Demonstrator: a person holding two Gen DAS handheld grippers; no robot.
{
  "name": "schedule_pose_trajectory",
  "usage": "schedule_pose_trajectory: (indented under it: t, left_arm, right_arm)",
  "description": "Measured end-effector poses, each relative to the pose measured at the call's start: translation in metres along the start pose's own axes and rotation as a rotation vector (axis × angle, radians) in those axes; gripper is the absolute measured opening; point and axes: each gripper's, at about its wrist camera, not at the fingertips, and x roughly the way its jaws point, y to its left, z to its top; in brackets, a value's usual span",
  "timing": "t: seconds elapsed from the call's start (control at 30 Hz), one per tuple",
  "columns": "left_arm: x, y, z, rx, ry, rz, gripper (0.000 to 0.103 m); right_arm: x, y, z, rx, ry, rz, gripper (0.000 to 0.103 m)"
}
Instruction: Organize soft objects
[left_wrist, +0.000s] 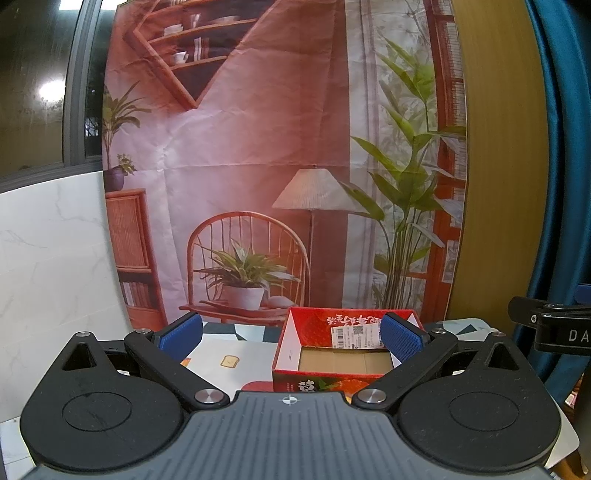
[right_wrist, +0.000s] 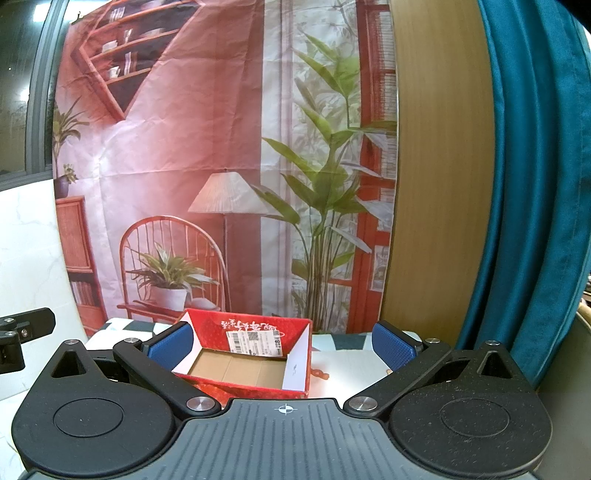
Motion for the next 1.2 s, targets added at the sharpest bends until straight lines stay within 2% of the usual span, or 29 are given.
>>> schedule_pose_trajectory:
  t: [0.87, 1.1, 1.2]
  left_arm:
    - [0.001, -0.001, 0.0, 0.0, 0.01, -0.009, 0.103]
    - [0.015, 0.001, -0.005, 0.014, 0.018, -0.005, 0.103]
    - [0.03, 0.002, -0.009, 0.033, 0.018, 0.008, 0.103]
  right_arm:
    - [0.0, 0.0, -0.001, 0.006, -0.003, 0.002, 0.103]
    - [0.006, -0.003, -0.003, 0.038, -0.01, 0.037, 0.103]
    - [0.017, -0.006, -0.009, 0.06, -0.021, 0.078, 0.103]
